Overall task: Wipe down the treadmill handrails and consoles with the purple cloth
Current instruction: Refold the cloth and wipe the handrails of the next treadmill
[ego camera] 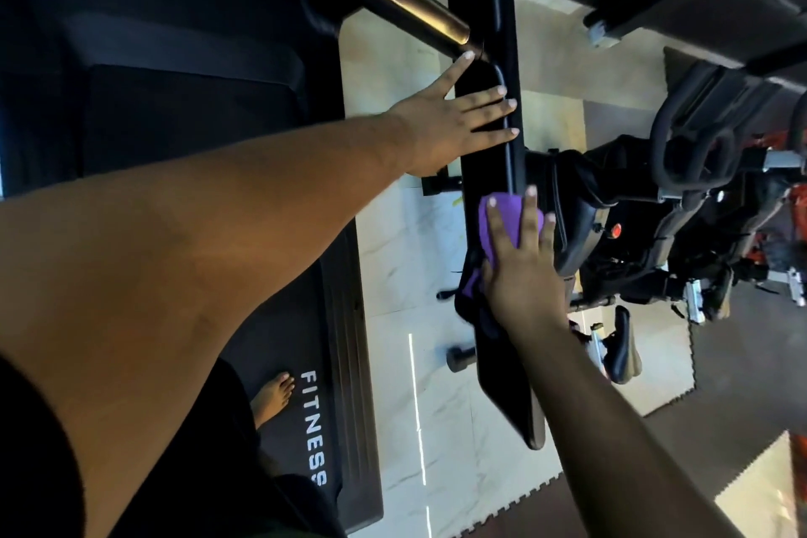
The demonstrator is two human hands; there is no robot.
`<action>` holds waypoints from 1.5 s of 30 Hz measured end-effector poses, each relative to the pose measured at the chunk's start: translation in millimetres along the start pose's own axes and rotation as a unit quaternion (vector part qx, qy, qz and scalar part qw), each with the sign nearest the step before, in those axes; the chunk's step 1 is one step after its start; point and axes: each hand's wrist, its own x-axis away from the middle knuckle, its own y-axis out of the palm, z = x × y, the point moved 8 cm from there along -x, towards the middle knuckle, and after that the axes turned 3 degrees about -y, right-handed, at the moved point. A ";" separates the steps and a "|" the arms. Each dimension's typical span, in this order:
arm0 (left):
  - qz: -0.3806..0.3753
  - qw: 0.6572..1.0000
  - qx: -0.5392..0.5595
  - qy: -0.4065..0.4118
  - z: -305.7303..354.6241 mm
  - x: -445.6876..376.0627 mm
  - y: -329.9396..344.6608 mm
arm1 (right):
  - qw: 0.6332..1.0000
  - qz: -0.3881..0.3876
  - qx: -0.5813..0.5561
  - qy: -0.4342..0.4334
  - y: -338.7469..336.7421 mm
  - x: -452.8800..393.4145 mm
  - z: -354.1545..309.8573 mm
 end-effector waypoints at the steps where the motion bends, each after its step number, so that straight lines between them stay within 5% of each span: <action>1: 0.005 1.000 -0.017 0.009 -2.4 -2.2 -0.1 | 1.000 0.010 -0.010 -0.007 -6.8 -18.8 -4.3; 5: 0.008 0.999 -0.036 0.028 -9.3 -4.7 1.3 | 0.999 0.047 -0.023 0.008 -4.9 -6.4 0.8; 8: -0.005 0.999 -0.029 0.042 -12.3 -3.9 0.4 | 0.997 0.030 0.068 0.013 16.3 33.6 1.0; 13: -0.027 0.997 -0.056 0.041 -27.9 -9.1 -1.8 | 0.979 -0.002 0.201 -0.036 -3.8 -45.9 -22.2; 19: -0.049 0.991 -0.109 0.053 -33.0 -11.3 -5.3 | 0.873 -0.114 0.463 -0.105 18.1 -80.6 -56.3; 21: -0.047 0.992 -0.115 0.036 -41.9 -10.0 -8.7 | 0.908 -0.094 0.388 -0.128 9.5 -68.0 -46.5; 25: -0.055 0.991 -0.124 0.015 -59.2 -11.5 -14.7 | 0.997 -0.008 0.077 0.006 -18.2 -32.3 -0.8; 32: -0.100 0.994 -0.051 0.004 -69.8 -23.7 -23.6 | 0.992 0.066 -0.098 0.034 -49.9 -108.8 -10.9; 37: -0.142 0.989 -0.047 0.009 -79.7 -23.2 -30.2 | 0.988 -0.005 0.154 0.007 -12.4 -37.7 -24.0; 45: -0.181 0.975 -0.125 -0.005 -99.7 -16.8 -32.4 | 0.870 -0.134 0.461 -0.114 11.1 -149.6 -72.7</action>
